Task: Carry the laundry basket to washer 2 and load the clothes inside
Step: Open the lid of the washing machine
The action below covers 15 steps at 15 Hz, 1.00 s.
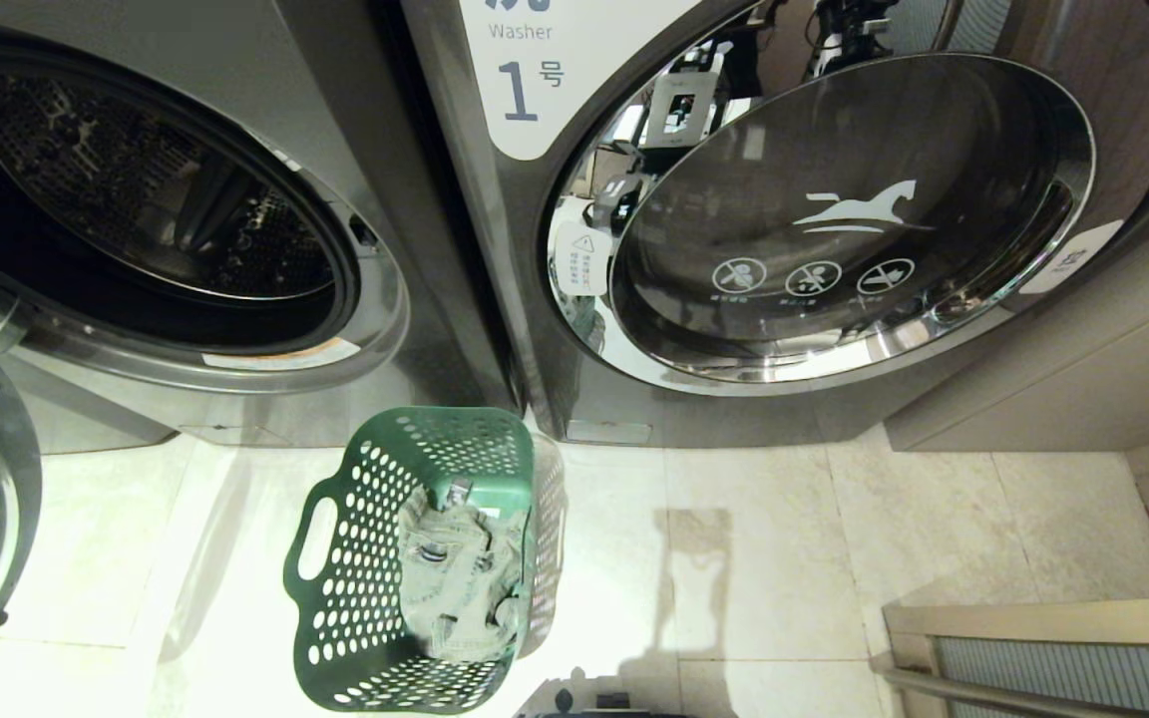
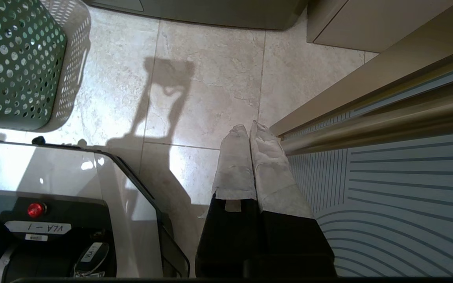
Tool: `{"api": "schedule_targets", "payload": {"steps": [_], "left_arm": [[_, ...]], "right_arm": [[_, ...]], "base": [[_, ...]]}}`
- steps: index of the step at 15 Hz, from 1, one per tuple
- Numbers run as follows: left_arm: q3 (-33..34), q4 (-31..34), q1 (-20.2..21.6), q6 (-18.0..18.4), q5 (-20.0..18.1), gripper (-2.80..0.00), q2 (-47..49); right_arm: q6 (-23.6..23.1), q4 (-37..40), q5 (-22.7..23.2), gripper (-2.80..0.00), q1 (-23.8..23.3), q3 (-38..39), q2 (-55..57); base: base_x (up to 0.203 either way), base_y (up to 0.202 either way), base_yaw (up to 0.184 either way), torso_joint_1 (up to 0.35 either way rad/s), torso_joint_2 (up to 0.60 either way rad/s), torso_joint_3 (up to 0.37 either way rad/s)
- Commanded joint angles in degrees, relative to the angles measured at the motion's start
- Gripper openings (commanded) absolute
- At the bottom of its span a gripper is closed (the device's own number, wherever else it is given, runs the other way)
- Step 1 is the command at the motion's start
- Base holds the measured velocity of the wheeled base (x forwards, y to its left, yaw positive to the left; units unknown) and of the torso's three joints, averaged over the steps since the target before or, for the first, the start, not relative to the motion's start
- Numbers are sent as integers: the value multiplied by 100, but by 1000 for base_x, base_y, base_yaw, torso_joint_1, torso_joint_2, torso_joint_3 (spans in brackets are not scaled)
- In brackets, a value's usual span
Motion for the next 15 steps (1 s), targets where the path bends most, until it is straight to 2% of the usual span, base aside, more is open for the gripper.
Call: {"api": "schedule_targets", "payload": {"steps": [1,15], "left_arm": [[9,2,-2,-13,2,-280,11],[9,10,-2,-23,19,-280,11]], "right_arm": [[-4,11,4,-280,0,-1,9],[-22,11,4,-280,0,-1,9]], "base": [[0,0,0,0,0,0],[0,0,0,0,0,0]]}}
